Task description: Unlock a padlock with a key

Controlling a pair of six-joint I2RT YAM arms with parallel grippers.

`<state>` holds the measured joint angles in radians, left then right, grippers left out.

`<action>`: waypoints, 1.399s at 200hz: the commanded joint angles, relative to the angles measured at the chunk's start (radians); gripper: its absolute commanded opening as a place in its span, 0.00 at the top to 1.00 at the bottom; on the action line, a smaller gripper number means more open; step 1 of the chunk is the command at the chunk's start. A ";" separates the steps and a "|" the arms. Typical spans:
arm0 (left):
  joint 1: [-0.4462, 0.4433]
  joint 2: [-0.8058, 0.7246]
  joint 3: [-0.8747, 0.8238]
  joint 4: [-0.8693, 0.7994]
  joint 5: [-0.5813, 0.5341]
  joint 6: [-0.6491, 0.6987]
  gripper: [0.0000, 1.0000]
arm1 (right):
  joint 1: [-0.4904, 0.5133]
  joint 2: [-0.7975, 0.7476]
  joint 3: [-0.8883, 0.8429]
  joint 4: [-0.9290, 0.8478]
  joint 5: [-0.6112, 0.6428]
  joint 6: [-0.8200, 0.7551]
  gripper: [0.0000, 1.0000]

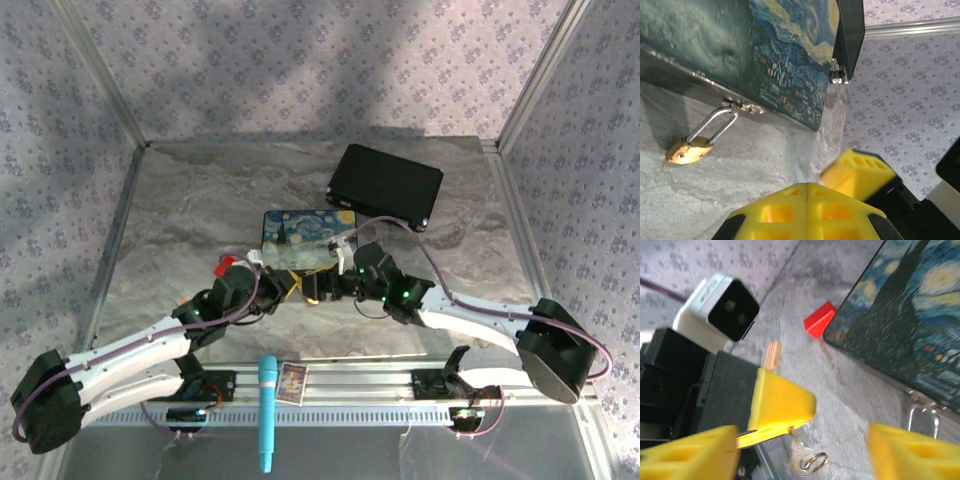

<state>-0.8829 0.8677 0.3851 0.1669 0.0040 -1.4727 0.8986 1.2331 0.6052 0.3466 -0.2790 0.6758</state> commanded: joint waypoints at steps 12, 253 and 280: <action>0.041 -0.005 0.036 0.117 0.024 0.092 1.00 | -0.068 -0.011 -0.028 0.225 -0.125 0.133 0.01; 0.044 -0.122 0.014 0.176 -0.022 0.141 1.00 | -0.073 0.128 -0.093 0.577 -0.283 0.323 1.00; 0.044 -0.122 0.013 0.160 -0.028 0.148 1.00 | -0.075 0.121 -0.101 0.573 -0.280 0.320 1.00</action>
<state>-0.8433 0.7536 0.3977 0.3042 -0.0010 -1.3281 0.8268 1.3560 0.5194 0.8925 -0.5636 1.0027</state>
